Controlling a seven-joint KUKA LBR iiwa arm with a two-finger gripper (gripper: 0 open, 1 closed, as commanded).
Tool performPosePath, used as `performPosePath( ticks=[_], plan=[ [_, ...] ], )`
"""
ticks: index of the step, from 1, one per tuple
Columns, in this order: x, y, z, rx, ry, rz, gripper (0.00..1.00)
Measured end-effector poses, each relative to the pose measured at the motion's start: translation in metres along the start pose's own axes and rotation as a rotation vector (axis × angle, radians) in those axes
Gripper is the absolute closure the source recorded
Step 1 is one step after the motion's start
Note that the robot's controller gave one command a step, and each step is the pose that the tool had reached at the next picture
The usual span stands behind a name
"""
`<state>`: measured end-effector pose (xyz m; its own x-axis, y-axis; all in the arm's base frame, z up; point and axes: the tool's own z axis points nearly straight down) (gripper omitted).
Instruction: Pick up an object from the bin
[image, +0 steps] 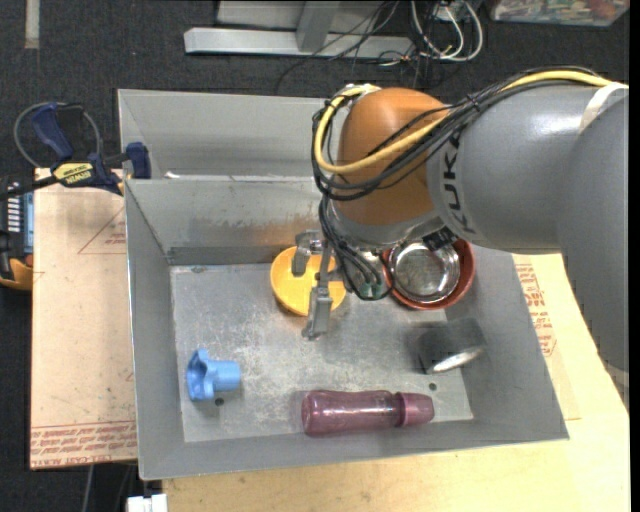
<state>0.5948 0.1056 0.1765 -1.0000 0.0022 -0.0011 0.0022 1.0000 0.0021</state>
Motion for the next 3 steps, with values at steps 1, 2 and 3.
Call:
performPosePath(
  ticks=[1,2,3],
  plan=[
    [0.0,0.0,0.0,0.0,0.0,0.0,0.0],
    [-0.031,0.007,0.002,-0.002,-0.003,0.024,0.0],
    [-0.003,0.003,-0.094,-0.001,0.001,-0.009,0.0]
  ],
)
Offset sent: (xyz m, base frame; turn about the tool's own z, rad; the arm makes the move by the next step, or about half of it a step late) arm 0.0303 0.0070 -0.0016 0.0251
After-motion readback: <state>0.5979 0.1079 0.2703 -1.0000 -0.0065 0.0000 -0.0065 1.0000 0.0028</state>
